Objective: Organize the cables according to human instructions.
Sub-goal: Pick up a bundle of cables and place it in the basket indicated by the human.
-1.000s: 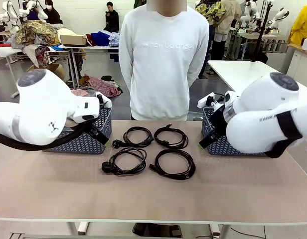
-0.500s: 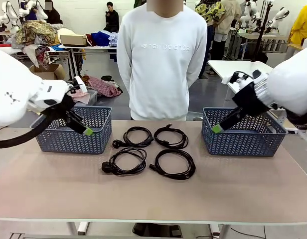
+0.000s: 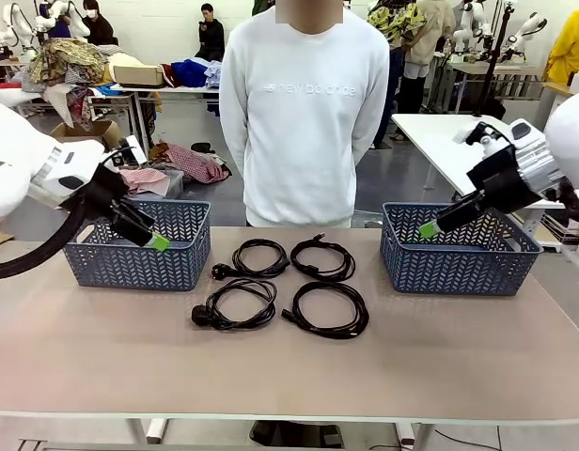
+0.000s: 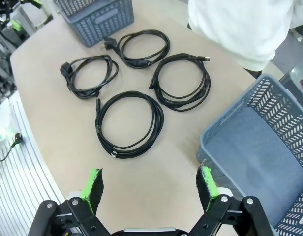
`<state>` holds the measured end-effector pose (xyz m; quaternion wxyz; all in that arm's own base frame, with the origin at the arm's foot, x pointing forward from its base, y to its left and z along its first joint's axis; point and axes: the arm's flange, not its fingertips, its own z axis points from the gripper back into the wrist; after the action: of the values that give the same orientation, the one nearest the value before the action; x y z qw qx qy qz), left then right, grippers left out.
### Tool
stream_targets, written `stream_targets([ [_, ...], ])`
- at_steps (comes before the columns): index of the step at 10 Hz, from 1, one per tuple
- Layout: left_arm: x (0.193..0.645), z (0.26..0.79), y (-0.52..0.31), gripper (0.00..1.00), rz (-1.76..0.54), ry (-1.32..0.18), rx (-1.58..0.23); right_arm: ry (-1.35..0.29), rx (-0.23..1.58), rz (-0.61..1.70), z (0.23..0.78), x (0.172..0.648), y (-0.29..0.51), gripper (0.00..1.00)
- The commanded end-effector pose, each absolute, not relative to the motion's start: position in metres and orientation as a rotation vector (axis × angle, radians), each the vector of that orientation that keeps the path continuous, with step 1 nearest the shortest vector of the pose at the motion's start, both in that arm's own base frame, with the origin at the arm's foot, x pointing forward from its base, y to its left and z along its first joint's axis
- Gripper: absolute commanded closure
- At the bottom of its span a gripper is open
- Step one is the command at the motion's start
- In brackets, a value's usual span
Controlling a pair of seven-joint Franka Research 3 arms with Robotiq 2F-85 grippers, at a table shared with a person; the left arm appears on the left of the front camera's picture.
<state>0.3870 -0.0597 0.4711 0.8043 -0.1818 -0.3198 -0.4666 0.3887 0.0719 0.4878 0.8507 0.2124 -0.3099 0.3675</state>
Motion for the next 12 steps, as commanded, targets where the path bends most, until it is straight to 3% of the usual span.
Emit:
stream_targets([
  [1, 0.396, 0.470, -0.059, 0.00, -1.026, -0.683, -0.408, -0.677, 0.505, 0.807, 0.482, 0.399, 0.059, 0.00],
  [12, 0.388, 0.472, -0.061, 0.00, -1.005, -0.684, -0.402, -0.659, 0.467, 0.775, 0.487, 0.390, 0.066, 0.00],
])
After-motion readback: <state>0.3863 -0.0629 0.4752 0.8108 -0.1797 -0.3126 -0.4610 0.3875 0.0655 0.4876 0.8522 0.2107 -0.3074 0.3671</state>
